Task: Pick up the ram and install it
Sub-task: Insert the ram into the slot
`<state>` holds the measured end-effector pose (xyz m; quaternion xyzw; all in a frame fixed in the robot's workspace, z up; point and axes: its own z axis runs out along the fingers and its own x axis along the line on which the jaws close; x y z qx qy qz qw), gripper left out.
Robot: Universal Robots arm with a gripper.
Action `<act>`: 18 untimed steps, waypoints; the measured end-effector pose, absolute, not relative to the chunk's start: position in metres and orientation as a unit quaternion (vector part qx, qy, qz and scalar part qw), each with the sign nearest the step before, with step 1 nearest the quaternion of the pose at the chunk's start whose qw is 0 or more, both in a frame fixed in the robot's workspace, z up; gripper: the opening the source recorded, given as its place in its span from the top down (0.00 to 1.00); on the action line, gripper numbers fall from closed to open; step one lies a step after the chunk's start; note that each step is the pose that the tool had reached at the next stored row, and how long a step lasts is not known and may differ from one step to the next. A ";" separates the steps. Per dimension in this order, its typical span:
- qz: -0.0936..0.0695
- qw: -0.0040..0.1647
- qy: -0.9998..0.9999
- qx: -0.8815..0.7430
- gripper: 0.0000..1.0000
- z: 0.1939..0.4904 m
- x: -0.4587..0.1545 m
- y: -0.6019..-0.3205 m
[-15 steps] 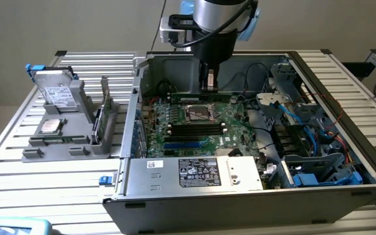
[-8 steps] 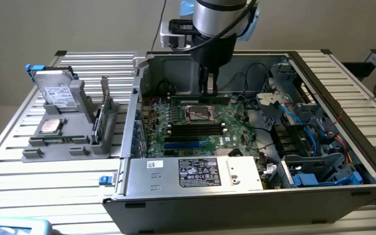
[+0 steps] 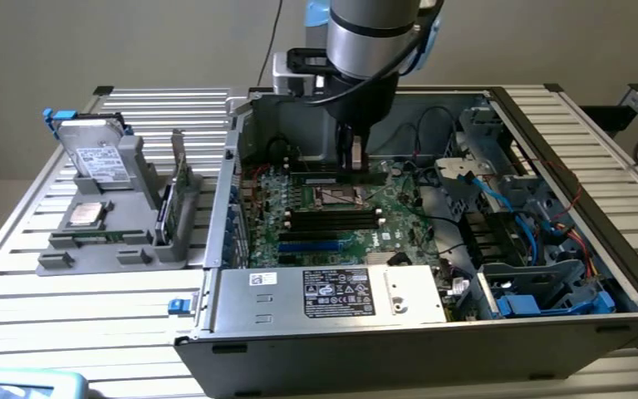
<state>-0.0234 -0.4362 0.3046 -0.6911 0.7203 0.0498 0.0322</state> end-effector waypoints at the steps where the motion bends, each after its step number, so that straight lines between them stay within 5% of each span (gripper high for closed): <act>1: 0.050 0.032 0.720 -0.692 0.85 0.303 -0.023 -0.436; 18: 0.050 0.032 0.718 -0.693 0.85 0.272 -0.023 -0.436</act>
